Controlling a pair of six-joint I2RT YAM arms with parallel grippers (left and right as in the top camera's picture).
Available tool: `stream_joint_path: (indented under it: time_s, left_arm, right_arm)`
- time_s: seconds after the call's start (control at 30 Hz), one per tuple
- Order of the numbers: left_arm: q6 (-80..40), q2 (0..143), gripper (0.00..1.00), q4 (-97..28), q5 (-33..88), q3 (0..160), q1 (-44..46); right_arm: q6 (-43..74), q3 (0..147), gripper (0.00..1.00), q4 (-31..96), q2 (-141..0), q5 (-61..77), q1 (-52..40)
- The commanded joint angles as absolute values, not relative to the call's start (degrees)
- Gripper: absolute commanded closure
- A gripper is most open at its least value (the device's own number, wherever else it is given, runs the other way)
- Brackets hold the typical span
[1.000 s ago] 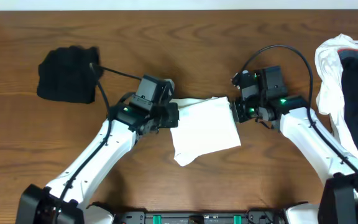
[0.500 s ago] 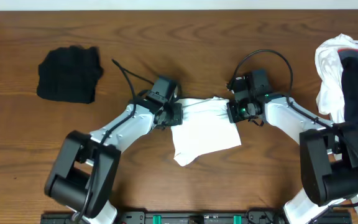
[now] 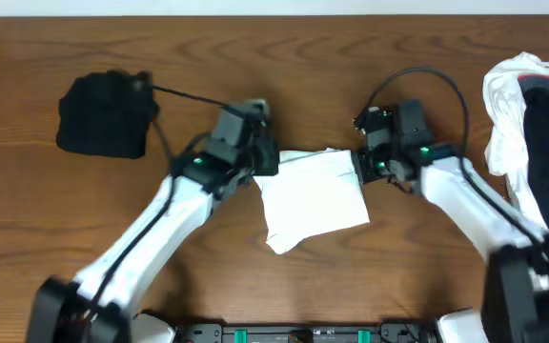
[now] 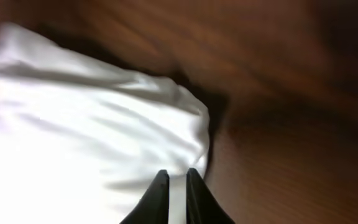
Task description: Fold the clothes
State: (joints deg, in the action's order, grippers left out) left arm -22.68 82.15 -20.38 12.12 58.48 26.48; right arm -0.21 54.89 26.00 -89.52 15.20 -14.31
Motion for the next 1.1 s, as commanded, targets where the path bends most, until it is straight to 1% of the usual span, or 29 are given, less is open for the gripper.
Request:
stream_joint_path:
  time_s: [0.0,0.17,0.2,0.23,0.37,0.4,0.47,0.53,0.6,0.7,0.73,0.87,0.93,1.07]
  left_arm:
    - [-24.99,79.5,0.87,-25.26,7.7,59.11,26.44]
    - [-29.93,81.73,0.85,-33.76,6.57,58.98,26.44]
    - [-30.57,82.78,0.83,-34.76,6.57,58.89,26.44]
    - [-31.05,83.99,0.78,-35.31,6.57,58.81,26.44]
    - [-33.21,89.01,0.71,-35.51,6.61,58.78,26.46]
    - [-34.02,90.02,0.68,-35.48,6.83,58.78,26.46]
    - [-34.2,91.9,0.54,-35.27,8.29,58.78,26.46]
    - [-34.15,93.01,0.44,-35.09,9.41,58.78,26.46]
    - [-34.17,93.6,0.34,-34.89,10.04,58.78,26.46]
    - [-34.11,93.62,0.23,-34.89,10.46,58.78,26.46]
    - [-33.47,93.62,0.22,-34.81,11.64,58.78,26.44]
    - [-30.55,93.62,0.21,-34.04,17.47,58.78,26.46]
    - [-30.46,93.62,0.22,-34.06,17.78,58.76,26.46]
    - [-30.48,93.67,0.21,-34.06,17.76,58.67,26.46]
  right_arm:
    - [0.19,54.92,0.9,28.84,-84.18,15.94,-13.96]
    - [0.19,54.72,0.89,32.08,-83.35,18.46,-13.96]
    - [0.19,54.48,0.89,32.16,-83.61,18.46,-13.96]
    - [0.14,54.15,0.87,32.12,-84.05,18.41,-13.96]
    - [0.16,53.78,0.86,31.53,-86.48,18.44,-13.96]
    - [0.16,53.78,0.86,31.46,-87.2,18.48,-13.98]
    - [0.1,53.78,0.82,31.48,-88.9,18.68,-14.26]
    - [-0.71,53.78,0.76,31.51,-90.54,18.87,-14.76]
    - [-1.41,53.78,0.74,31.46,-92.38,19.22,-15.51]
    - [-1.39,53.78,0.72,31.53,-94.21,19.31,-16.45]
    - [-1.41,53.78,0.72,31.68,-94.39,19.31,-16.62]
    - [-1.39,54.22,0.71,31.81,-93.97,19.57,-16.91]
    - [-1.37,54.98,0.71,32.95,-93.38,20.18,-16.93]
    - [-1.37,57.14,0.75,36.32,-91.59,22.41,-17.19]
